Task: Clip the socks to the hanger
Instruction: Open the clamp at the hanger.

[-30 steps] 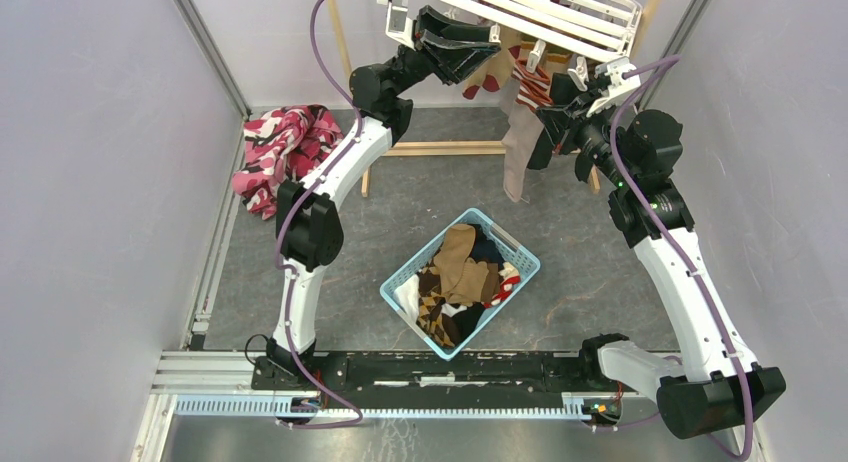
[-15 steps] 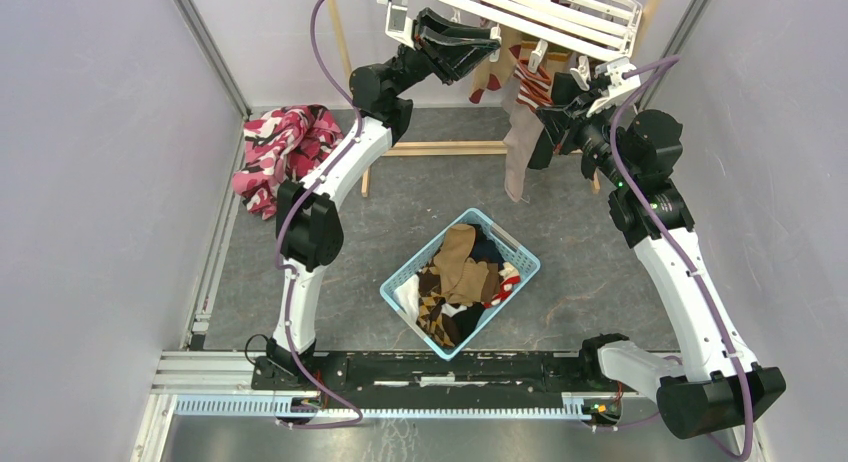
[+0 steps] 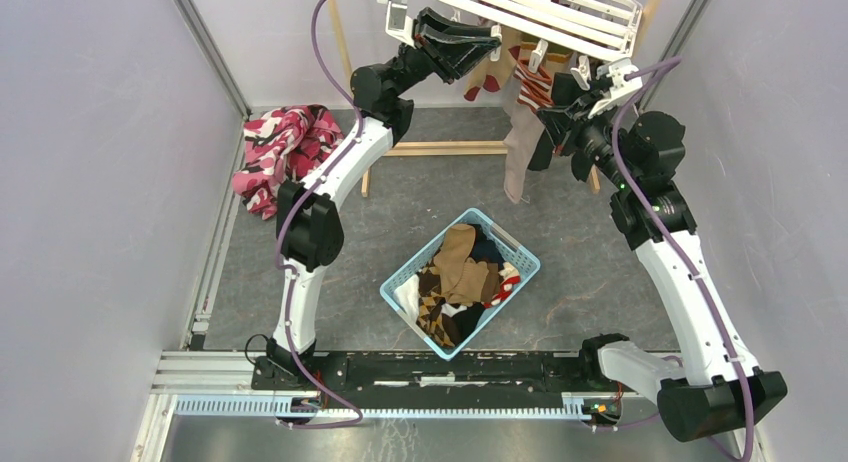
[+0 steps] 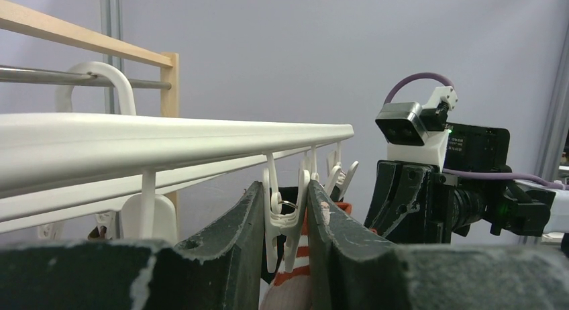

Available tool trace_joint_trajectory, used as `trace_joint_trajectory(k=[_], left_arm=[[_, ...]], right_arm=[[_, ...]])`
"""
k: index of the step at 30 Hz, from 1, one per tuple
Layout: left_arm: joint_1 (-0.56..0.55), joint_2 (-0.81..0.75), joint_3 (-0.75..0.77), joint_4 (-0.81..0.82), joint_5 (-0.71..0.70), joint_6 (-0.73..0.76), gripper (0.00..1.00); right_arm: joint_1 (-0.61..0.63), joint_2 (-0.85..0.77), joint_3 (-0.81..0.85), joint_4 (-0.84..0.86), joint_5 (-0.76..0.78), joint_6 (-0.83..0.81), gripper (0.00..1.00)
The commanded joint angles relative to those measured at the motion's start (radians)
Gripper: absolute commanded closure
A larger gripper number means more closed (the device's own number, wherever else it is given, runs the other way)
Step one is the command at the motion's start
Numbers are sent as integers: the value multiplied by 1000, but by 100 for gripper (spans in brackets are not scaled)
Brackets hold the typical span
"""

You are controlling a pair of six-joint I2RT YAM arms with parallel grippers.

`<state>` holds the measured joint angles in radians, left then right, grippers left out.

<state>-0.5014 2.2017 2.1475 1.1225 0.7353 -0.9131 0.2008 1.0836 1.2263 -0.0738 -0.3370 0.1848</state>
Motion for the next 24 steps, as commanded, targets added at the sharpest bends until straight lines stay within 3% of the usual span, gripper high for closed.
trace_joint_trajectory(k=[1,10,24], left_arm=[[-9,-25,35,-15,-16,-44,98],[-9,-47,8,-39,-45,-74,98],[-19,-158,-97,-229,-174,-90,98]], right_arm=[[1,-33,9,16,-14,-14,100],[0,-53,9,13,-54,-32,100],[-1,-44,27,3,-141,-41,100]])
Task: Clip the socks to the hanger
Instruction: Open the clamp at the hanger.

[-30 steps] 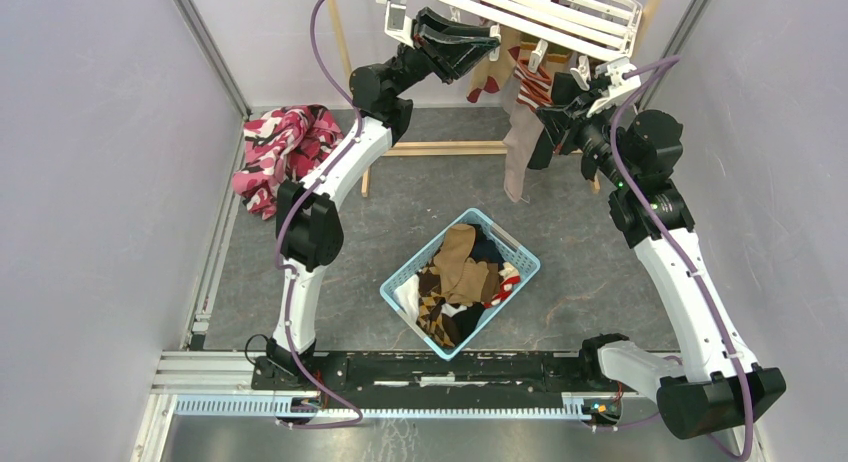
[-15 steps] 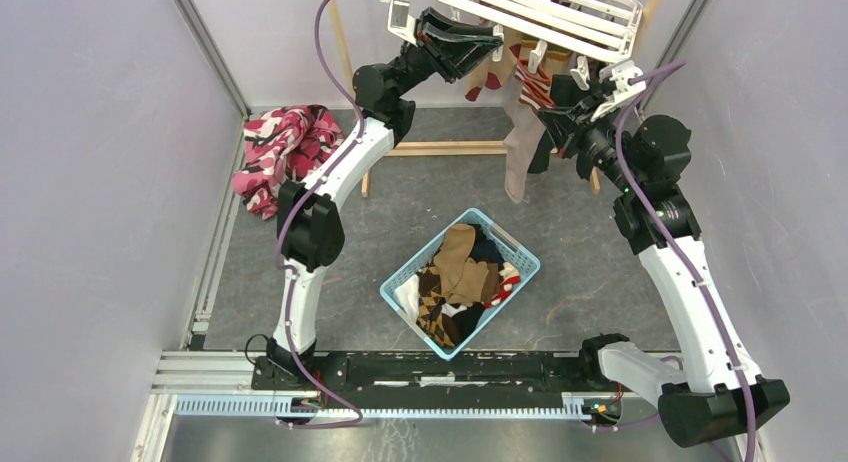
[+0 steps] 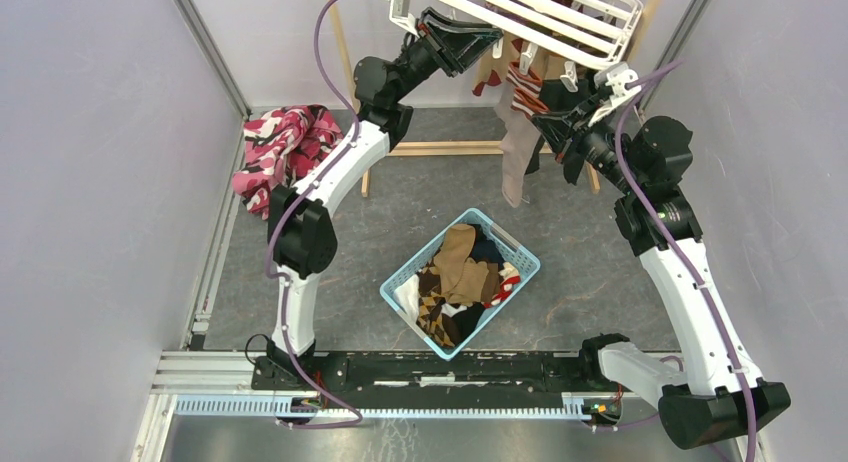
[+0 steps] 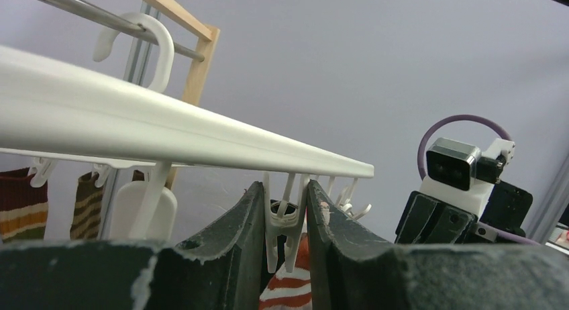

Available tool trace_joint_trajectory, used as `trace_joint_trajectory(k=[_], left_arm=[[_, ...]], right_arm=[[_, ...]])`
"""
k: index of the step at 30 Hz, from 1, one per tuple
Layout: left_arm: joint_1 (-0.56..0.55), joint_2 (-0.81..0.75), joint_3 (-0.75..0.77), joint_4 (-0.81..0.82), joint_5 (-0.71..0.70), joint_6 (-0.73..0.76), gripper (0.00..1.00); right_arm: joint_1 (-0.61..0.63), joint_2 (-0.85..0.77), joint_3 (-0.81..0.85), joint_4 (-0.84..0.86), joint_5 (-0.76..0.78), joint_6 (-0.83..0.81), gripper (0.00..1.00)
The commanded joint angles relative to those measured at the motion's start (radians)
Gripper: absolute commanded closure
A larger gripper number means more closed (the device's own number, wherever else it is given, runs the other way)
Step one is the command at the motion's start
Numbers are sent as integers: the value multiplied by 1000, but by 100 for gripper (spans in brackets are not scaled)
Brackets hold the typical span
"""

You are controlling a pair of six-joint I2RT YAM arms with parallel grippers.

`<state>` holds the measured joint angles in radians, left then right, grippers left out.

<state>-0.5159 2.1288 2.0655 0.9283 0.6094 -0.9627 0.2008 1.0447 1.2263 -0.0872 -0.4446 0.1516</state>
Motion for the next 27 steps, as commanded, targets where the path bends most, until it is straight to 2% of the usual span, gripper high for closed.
trace_joint_trajectory(k=[1,5,12,16,27], left_arm=[[-4,-86,-16,-26,-43,-43,98],[-3,-77,-21,10,-28,-64,88],[-2,-67,-31,41,-17,-79,84],[0,-65,-31,41,-14,-76,77],[10,-48,-36,74,7,-92,72]], right_arm=[[0,-3,29,15,-32,-8,100],[0,4,30,15,-34,-7,100],[0,6,30,4,-29,-17,100],[-1,10,30,1,-28,-19,100],[-2,11,32,-1,-24,-19,100]])
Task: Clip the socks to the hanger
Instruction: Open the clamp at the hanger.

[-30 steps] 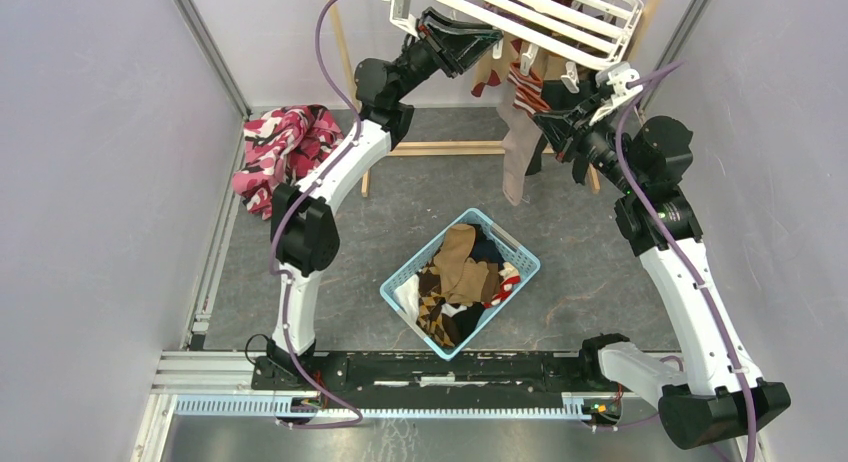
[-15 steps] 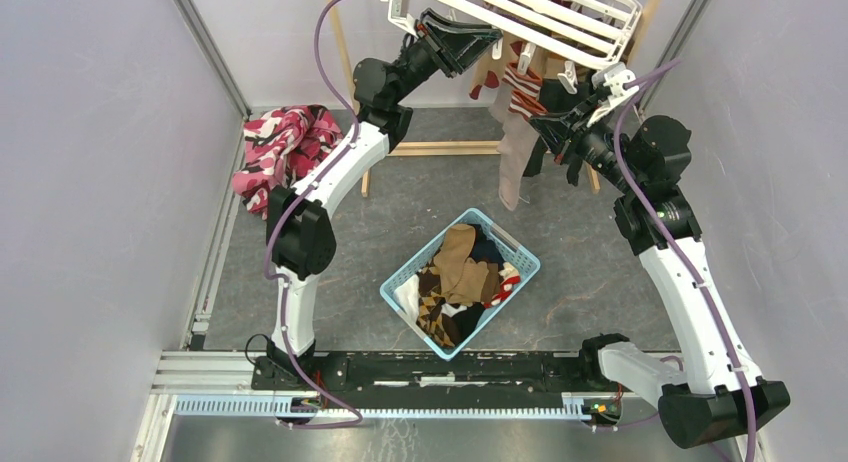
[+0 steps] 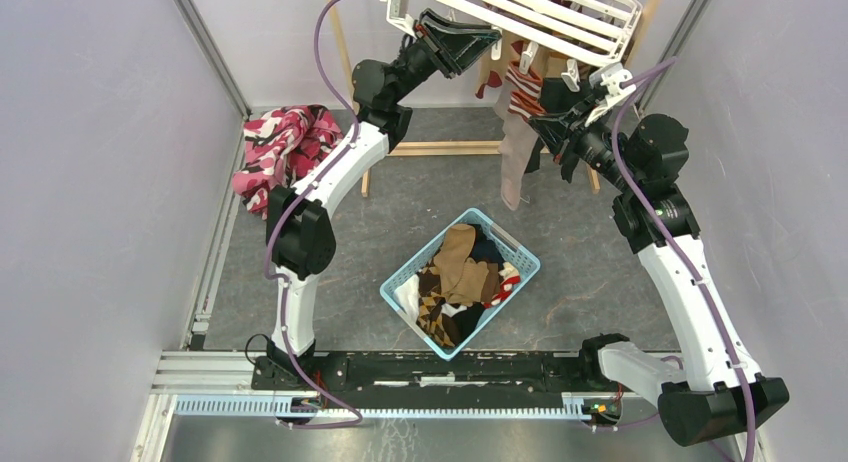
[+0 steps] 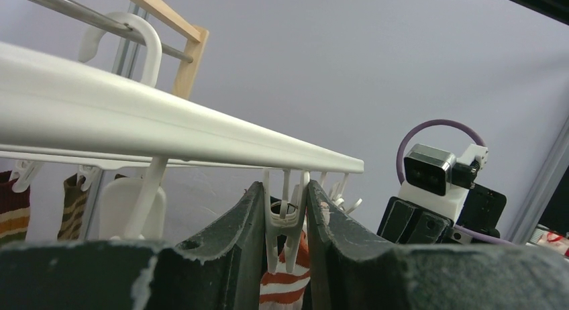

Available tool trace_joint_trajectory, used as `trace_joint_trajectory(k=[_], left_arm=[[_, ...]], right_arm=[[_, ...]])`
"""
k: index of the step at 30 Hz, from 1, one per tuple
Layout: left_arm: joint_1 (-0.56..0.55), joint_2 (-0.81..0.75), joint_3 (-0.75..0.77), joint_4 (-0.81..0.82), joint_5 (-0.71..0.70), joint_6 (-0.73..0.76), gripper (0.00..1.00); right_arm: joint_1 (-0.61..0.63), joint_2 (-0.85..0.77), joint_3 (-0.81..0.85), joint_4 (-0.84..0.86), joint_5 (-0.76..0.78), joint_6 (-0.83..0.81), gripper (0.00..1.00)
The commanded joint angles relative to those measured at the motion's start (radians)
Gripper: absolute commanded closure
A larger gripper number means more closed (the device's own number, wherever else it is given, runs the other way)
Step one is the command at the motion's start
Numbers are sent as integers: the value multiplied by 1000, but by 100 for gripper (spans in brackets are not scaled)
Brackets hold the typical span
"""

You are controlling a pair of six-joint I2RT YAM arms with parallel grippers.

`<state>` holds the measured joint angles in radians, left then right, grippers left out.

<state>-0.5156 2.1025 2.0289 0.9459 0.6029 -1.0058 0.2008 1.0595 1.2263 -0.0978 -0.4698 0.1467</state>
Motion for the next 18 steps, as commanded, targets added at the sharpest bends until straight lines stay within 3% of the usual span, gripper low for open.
trace_joint_trajectory(k=[1,18], left_arm=[[11,-20,-2,69,18,-52,72],[20,32,48,91,38,-64,60]], right_arm=[[-2,-4,32,9,0,-14,100],[-8,-3,39,7,-2,-12,100]])
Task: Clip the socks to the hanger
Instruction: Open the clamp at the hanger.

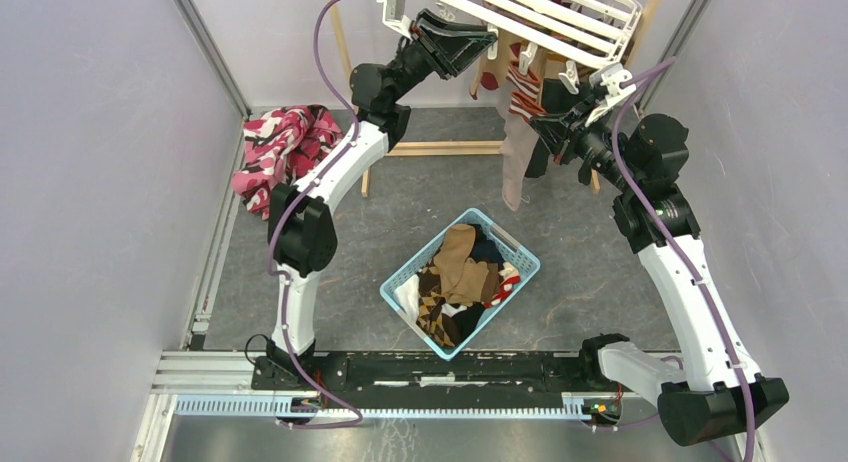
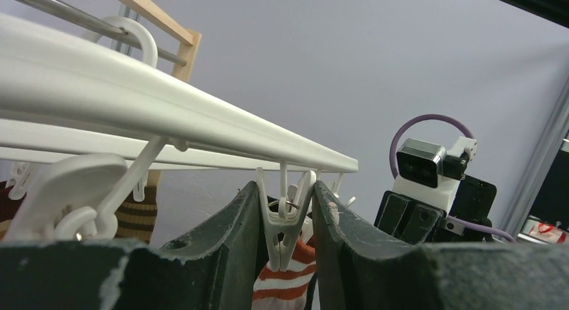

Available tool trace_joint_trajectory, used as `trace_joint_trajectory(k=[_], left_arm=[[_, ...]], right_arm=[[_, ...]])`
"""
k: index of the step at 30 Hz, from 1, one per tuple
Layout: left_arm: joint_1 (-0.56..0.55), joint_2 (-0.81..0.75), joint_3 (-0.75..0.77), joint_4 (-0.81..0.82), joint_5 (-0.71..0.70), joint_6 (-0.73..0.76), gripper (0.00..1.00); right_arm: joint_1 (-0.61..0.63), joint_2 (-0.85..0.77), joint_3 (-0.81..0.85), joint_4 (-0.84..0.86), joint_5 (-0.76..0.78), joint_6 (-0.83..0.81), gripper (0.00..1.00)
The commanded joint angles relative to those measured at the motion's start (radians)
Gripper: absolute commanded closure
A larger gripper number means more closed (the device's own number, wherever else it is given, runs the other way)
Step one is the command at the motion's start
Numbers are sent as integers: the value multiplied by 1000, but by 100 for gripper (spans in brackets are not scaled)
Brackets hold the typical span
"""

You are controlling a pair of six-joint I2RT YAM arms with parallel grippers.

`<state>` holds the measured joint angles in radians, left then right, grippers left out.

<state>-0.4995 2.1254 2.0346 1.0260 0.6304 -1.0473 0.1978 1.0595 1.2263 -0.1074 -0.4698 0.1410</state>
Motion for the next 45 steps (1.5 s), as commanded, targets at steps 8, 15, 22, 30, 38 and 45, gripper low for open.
trace_joint_trajectory(k=[8,15,22,30,38,45], left_arm=[[3,19,49,4,15,-23,53],[2,24,53,6,24,-23,51],[3,27,56,7,24,-20,52],[2,31,62,7,22,-22,55],[3,30,77,15,15,-29,88],[1,23,75,18,12,-45,98]], right_arm=[[-6,-1,41,17,-5,-3,100],[-7,-2,42,16,-4,-2,100],[-10,-2,44,15,-9,-1,100],[-13,0,44,14,-15,3,100],[-16,-1,44,12,-18,3,100],[-16,2,58,9,-53,3,100]])
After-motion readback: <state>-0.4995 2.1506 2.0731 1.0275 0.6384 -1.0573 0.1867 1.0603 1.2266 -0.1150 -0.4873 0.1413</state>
